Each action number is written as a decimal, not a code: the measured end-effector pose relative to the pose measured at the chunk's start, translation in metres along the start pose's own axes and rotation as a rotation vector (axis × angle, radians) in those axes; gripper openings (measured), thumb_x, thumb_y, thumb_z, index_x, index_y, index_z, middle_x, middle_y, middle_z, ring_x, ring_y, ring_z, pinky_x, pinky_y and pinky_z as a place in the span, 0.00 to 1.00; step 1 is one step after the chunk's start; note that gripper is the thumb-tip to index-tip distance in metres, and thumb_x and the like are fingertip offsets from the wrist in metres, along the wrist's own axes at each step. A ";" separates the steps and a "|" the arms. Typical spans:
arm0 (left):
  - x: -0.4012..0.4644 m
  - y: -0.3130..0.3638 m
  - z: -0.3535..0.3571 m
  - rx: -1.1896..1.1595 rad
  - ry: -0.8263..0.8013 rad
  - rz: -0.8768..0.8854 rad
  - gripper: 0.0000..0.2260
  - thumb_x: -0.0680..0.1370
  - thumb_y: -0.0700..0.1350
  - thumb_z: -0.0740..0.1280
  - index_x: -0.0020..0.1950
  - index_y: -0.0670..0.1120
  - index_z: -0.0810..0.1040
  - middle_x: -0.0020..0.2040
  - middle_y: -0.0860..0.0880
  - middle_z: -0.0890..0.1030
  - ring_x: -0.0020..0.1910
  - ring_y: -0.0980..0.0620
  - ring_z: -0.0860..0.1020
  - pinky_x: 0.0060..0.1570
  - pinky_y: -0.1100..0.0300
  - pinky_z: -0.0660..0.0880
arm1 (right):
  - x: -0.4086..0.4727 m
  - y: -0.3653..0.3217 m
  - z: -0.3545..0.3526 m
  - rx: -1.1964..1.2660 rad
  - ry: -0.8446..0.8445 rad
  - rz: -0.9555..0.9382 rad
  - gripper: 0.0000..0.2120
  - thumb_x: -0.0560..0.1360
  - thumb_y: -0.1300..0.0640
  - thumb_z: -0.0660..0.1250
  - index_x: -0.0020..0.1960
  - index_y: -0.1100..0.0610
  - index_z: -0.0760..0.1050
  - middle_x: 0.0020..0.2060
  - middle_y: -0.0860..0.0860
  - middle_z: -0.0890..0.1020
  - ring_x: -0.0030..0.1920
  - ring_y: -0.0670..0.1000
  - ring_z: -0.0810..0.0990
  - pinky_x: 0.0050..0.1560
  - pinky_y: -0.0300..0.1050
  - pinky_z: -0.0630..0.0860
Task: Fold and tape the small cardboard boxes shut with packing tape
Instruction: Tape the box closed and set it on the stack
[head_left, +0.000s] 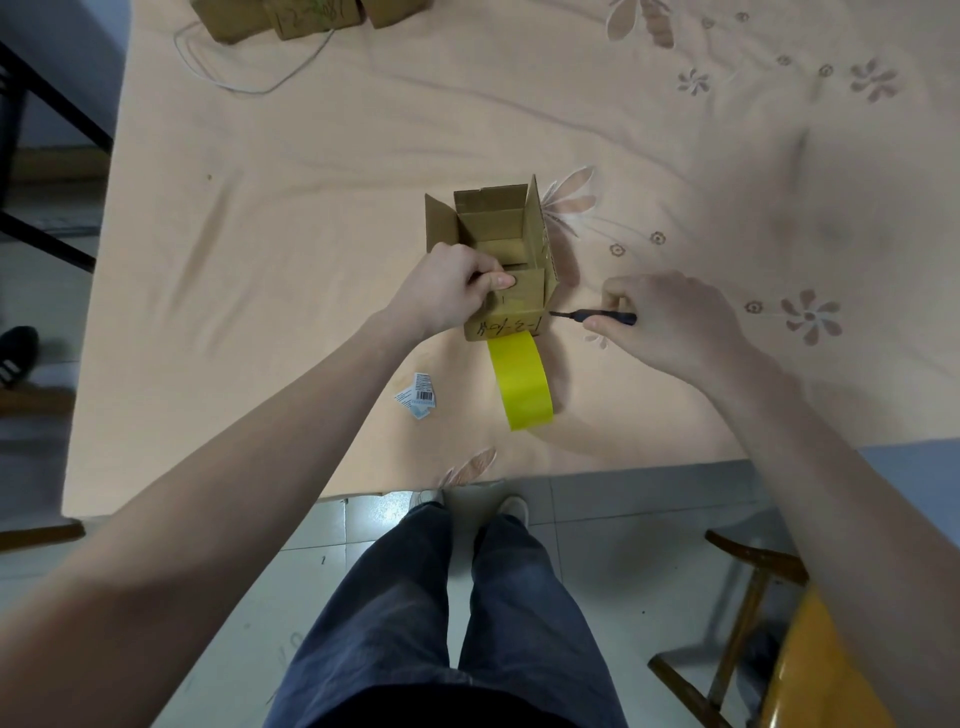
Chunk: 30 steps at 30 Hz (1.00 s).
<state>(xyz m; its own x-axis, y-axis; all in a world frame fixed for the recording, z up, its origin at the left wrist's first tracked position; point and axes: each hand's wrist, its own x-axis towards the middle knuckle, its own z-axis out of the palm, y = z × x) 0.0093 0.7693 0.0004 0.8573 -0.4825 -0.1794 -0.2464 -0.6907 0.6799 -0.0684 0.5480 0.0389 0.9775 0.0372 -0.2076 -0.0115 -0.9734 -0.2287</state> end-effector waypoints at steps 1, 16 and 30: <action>0.000 -0.001 0.000 -0.002 0.002 -0.006 0.12 0.80 0.47 0.63 0.44 0.41 0.82 0.34 0.44 0.77 0.36 0.44 0.72 0.36 0.56 0.66 | -0.002 0.003 0.000 0.022 -0.001 0.003 0.16 0.73 0.39 0.64 0.37 0.51 0.71 0.34 0.48 0.75 0.38 0.54 0.71 0.36 0.45 0.62; -0.006 0.003 0.003 -0.042 -0.063 -0.027 0.16 0.80 0.50 0.62 0.34 0.47 0.70 0.31 0.49 0.72 0.31 0.53 0.69 0.35 0.59 0.66 | -0.008 -0.074 0.076 0.979 0.178 0.481 0.21 0.69 0.49 0.75 0.51 0.58 0.69 0.39 0.46 0.75 0.40 0.47 0.73 0.35 0.31 0.65; -0.009 -0.001 0.019 -0.091 0.140 -0.130 0.08 0.78 0.44 0.66 0.45 0.39 0.79 0.36 0.48 0.75 0.35 0.49 0.70 0.32 0.67 0.61 | -0.014 -0.075 0.083 1.281 0.072 0.622 0.13 0.71 0.59 0.73 0.47 0.56 0.69 0.37 0.48 0.72 0.41 0.52 0.74 0.45 0.45 0.71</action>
<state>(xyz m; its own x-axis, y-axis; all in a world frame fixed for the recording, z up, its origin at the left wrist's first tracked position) -0.0068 0.7643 -0.0121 0.9353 -0.3082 -0.1738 -0.0929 -0.6879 0.7198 -0.0992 0.6398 -0.0201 0.7506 -0.3626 -0.5524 -0.5771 0.0474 -0.8153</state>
